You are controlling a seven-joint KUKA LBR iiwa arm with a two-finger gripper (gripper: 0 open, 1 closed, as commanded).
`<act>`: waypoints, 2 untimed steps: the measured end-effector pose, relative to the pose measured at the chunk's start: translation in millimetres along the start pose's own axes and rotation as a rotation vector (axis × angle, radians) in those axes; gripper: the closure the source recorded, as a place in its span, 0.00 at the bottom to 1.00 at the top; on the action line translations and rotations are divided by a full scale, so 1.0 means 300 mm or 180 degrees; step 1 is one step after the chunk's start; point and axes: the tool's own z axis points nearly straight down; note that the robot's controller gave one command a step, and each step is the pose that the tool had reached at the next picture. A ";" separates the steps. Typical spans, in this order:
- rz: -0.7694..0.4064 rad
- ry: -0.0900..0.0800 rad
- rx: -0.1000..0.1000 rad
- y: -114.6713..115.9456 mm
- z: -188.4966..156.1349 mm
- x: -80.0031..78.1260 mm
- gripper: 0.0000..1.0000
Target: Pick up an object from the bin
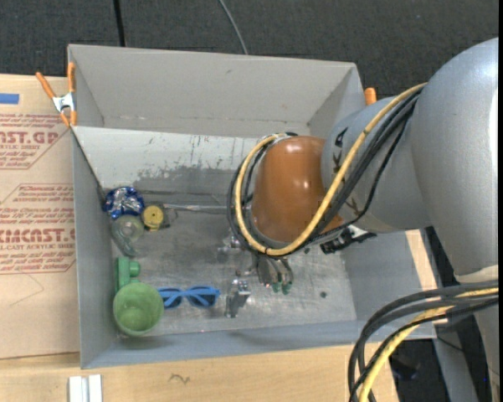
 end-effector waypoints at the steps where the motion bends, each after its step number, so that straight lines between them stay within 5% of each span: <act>1: -0.0603 -0.0027 -0.0002 0.119 0.089 0.051 0.00; 2: -0.0598 -0.0018 -0.0002 0.117 0.084 0.051 1.00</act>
Offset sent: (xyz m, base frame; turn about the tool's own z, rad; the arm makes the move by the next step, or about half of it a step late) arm -0.0158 0.0345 -0.0268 -0.1882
